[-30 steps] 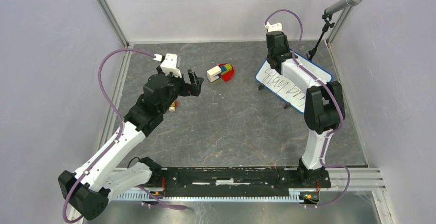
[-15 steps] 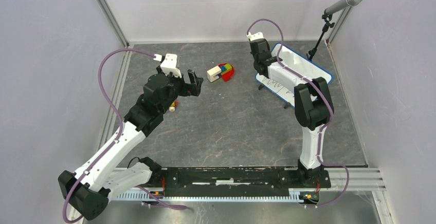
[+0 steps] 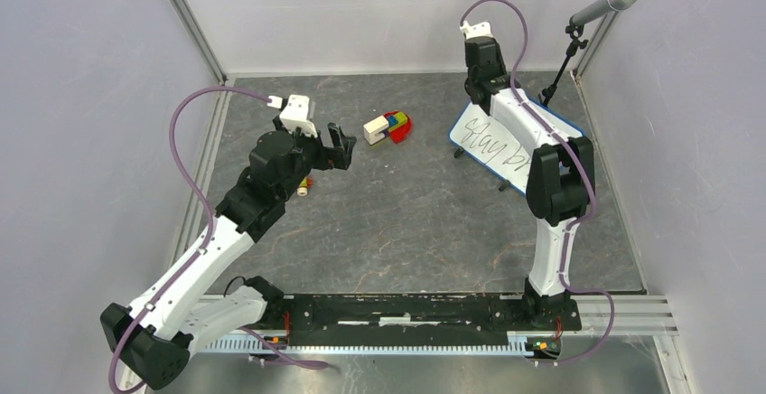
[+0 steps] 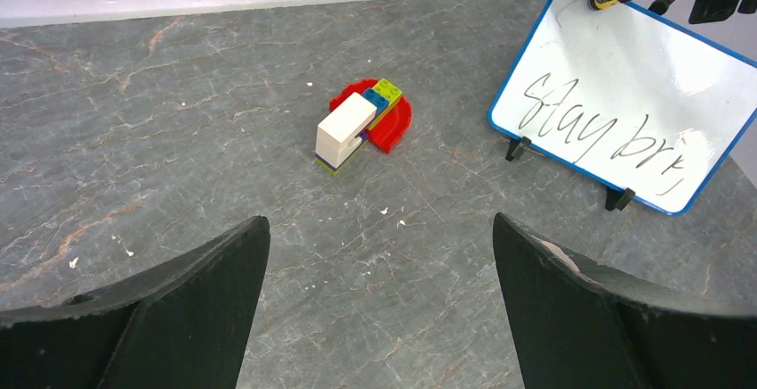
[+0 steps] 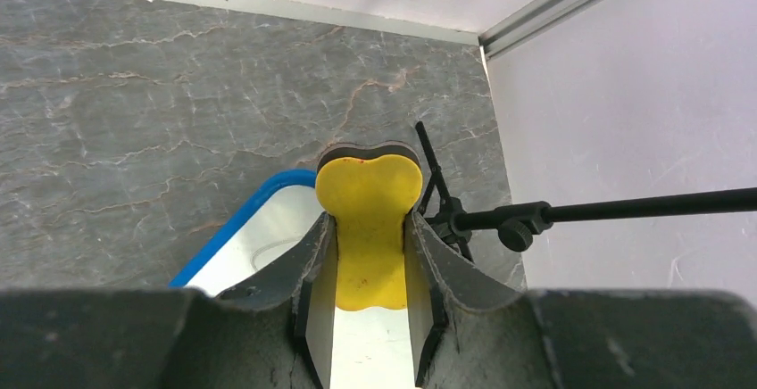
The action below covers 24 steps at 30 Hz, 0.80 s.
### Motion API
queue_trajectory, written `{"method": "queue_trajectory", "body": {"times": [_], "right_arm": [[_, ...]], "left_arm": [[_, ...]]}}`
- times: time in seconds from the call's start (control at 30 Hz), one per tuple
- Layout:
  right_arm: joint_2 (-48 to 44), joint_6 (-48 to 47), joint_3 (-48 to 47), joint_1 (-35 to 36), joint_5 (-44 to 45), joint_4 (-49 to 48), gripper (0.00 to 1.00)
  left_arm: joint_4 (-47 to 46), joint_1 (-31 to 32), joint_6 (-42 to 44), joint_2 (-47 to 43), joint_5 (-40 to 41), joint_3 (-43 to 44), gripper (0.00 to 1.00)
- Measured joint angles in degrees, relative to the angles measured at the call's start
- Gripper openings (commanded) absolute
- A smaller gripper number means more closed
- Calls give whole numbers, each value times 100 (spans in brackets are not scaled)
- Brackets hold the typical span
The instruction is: Erase the whiteboard
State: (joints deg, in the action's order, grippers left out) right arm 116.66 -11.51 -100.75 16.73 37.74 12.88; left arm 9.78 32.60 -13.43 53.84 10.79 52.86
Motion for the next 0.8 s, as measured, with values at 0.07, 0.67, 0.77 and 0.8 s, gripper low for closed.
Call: {"method": "queue_trajectory", "body": {"times": [0.07,0.67,0.77,0.8], "right_arm": [[0,-35,-4,-15,33,-2,33],[20,466,813,466,-968,343,33],[-131,586,680,284,-1023,483,33],[-232,634,649,201,-1032,525,33]], "left_arm": [[0,0,0,0,-17,0,100],[-485,9,-872,2627,-1451,739,100],[-997,17,-1307,3576,-1869,1169,99],[-1130,17,-1434,3941,-2017,1392,96]]}}
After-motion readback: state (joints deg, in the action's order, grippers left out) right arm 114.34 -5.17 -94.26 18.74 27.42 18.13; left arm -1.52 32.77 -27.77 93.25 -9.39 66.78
